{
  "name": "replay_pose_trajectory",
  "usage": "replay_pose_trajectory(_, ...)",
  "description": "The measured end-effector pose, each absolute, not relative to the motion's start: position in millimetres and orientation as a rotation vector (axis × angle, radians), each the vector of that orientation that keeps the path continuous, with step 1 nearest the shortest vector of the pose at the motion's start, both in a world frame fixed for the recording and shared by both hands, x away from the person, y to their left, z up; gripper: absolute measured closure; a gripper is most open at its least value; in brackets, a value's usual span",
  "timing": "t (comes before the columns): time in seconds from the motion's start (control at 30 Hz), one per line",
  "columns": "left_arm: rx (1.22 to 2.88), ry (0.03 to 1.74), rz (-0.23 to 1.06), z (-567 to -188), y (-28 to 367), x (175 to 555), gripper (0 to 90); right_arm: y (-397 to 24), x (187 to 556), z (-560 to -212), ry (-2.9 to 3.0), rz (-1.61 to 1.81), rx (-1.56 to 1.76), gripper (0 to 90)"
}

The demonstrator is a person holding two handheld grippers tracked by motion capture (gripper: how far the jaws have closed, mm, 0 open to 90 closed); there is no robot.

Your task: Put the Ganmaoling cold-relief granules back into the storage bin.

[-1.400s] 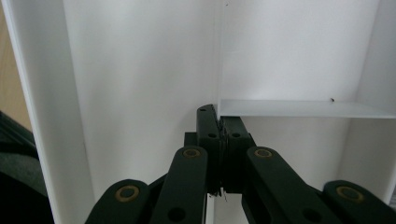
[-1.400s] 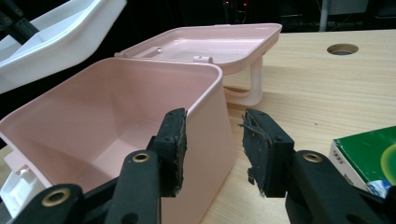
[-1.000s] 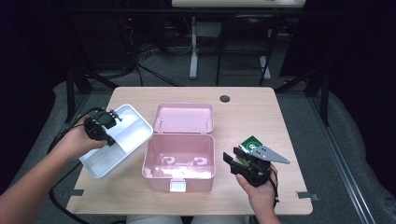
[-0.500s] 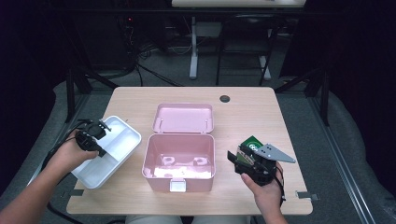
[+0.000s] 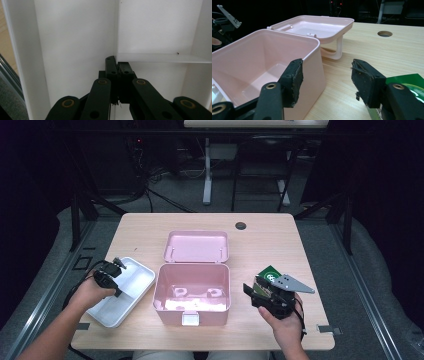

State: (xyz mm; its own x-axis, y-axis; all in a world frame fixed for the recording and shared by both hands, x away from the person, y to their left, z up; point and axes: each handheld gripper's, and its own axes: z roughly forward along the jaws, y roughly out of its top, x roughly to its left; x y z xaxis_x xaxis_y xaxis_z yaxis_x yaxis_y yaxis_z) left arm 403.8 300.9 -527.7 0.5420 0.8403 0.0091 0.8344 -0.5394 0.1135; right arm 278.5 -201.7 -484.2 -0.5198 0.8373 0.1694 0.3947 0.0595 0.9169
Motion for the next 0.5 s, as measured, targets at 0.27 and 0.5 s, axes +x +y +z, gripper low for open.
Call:
replay_pose_trajectory(0.27, 2.648, 1.477, 0.098, -542.7, 300.4, 412.8, 89.0, -209.9, 287.3, -474.9, 2.037, 1.319, 1.179, 40.5)
replay_pose_trajectory(0.5, 2.592, 1.485, 0.190, -535.7, 308.3, 408.3, 74.4, -211.8, 305.0, -460.4, 2.176, 1.172, 1.164, 38.4)
